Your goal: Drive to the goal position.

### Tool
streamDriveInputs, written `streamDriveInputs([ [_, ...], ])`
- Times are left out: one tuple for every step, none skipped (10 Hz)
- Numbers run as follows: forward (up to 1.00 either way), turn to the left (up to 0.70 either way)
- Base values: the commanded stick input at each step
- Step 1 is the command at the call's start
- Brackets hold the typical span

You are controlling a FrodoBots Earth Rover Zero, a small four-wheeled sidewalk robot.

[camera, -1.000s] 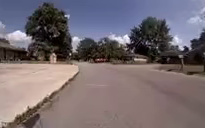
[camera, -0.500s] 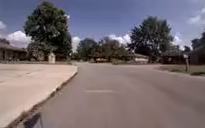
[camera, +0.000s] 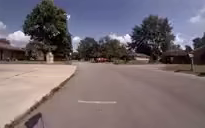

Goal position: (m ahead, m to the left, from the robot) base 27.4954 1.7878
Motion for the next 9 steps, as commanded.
streamDriveInputs([
  [1.0, 0.25],
  [1.0, 0.14],
  [1.0, 0.0],
  [1.0, 0.0],
  [1.0, 0.0],
  [1.0, 0.0],
  [1.0, 0.01],
  [1.0, 0.13],
  [1.0, 0.29],
])
